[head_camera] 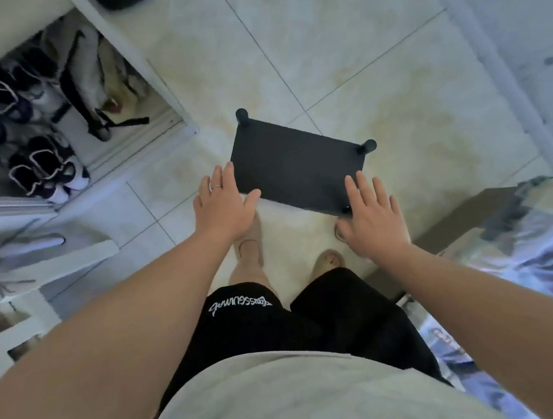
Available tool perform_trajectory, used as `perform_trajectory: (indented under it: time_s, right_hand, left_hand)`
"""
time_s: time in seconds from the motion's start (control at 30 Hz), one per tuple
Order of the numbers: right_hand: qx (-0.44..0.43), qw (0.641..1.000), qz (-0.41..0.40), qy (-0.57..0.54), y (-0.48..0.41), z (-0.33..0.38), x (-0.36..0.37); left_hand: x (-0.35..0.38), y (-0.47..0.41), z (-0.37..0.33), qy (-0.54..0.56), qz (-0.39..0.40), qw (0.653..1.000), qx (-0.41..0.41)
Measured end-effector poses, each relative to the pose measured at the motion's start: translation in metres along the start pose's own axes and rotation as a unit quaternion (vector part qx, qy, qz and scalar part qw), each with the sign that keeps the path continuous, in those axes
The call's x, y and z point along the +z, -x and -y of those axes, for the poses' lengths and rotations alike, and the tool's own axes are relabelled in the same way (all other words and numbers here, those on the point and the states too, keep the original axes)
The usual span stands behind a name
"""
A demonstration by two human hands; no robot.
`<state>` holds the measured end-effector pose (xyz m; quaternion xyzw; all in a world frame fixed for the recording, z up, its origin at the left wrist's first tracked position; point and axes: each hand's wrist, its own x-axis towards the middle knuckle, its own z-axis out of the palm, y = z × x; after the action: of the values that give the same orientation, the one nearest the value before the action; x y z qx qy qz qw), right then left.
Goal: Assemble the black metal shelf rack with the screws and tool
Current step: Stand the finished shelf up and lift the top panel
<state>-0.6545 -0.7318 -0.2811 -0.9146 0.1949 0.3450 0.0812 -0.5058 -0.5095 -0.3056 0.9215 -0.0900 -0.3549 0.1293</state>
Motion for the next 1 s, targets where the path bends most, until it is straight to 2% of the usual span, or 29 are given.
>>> perform_trajectory:
  time_s: [0.23, 0.43, 0.57, 0.77, 1.0]
  right_hand:
    - [0.112, 0.99, 0.037, -0.076, -0.042, 0.012, 0.004]
    - [0.169, 0.966, 0.056, -0.187, -0.071, 0.01, 0.015]
    - [0.181, 0.927, 0.061, -0.324, -0.085, 0.003, 0.023]
    - [0.217, 0.823, 0.025, -0.524, -0.099, 0.0, 0.019]
    - [0.176, 0.819, 0.005, -0.545, -0.096, -0.026, -0.02]
  left_hand:
    - [-0.012, -0.067, 0.016, 0.005, 0.055, 0.998, -0.003]
    - [-0.004, -0.096, 0.015, 0.136, 0.125, 0.981, -0.052]
    - [0.003, -0.107, 0.011, 0.183, 0.139, 0.971, -0.062]
    - [-0.001, -0.109, -0.01, 0.272, 0.122, 0.949, -0.101]
    - [-0.018, -0.086, -0.042, 0.32, 0.08, 0.94, -0.083]
